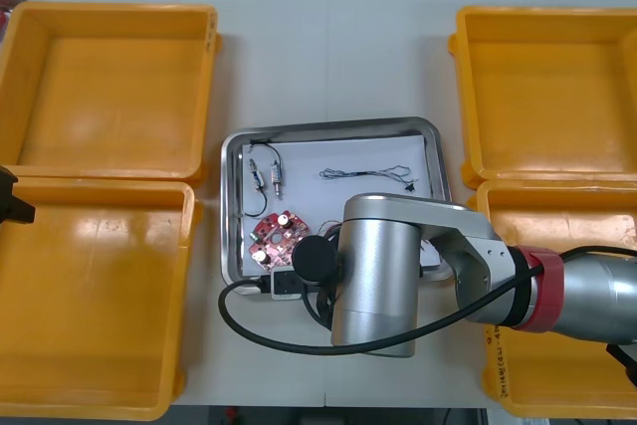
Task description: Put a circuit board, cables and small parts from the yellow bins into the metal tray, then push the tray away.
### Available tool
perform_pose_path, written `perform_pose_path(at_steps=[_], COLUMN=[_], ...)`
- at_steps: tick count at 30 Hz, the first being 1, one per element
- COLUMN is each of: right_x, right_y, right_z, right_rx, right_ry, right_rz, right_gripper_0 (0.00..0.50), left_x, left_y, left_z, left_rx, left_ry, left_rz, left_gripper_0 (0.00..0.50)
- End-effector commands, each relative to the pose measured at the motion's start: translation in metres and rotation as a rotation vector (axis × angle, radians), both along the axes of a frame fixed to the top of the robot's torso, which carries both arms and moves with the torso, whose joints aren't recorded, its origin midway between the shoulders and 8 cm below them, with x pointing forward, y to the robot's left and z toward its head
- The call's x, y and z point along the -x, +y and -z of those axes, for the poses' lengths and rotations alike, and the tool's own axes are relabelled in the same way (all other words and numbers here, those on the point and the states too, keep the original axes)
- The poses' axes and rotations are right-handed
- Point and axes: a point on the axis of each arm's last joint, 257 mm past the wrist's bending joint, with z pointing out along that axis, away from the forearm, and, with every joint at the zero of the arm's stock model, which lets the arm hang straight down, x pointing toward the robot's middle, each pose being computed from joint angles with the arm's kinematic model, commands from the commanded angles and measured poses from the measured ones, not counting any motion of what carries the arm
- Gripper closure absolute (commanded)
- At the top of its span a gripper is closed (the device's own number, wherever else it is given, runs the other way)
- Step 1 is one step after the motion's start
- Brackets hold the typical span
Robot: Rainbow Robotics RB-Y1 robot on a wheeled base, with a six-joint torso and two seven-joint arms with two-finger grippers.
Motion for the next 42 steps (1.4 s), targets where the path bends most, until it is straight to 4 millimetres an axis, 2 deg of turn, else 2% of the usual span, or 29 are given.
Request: perform_pose_path(at_steps=[1, 11, 33, 42], right_x=[-0.01, -0.026, -0.061, -0.082], right_y=[0.008, 0.01, 0.031, 0.036], right_z=[-0.013, -0.023, -0.052, -0.064], right_rx=[-0.026, -0.028, -0.004, 0.017], right_ry=[-0.054, -0.093, -0.122, -0.165], right_rz=[0.018, 0.044, 0.046, 0.048], right_gripper_0=[0.5, 0.5, 0.5, 0.5], left_x=[0.005, 0.005, 0.005, 0.005], left_y=[0.018, 0.018, 0.018, 0.018], left_z=[-0.013, -0.013, -0.013, -0.013], left_rx=[-0.101, -0.101, -0.101, -0.101], left_ry=[-0.021, -0.021, -0.021, -0.021], left_rz=[0.092, 0.092, 0.092, 0.092], left_gripper_0=[0.0, 0.0, 0.0, 0.0])
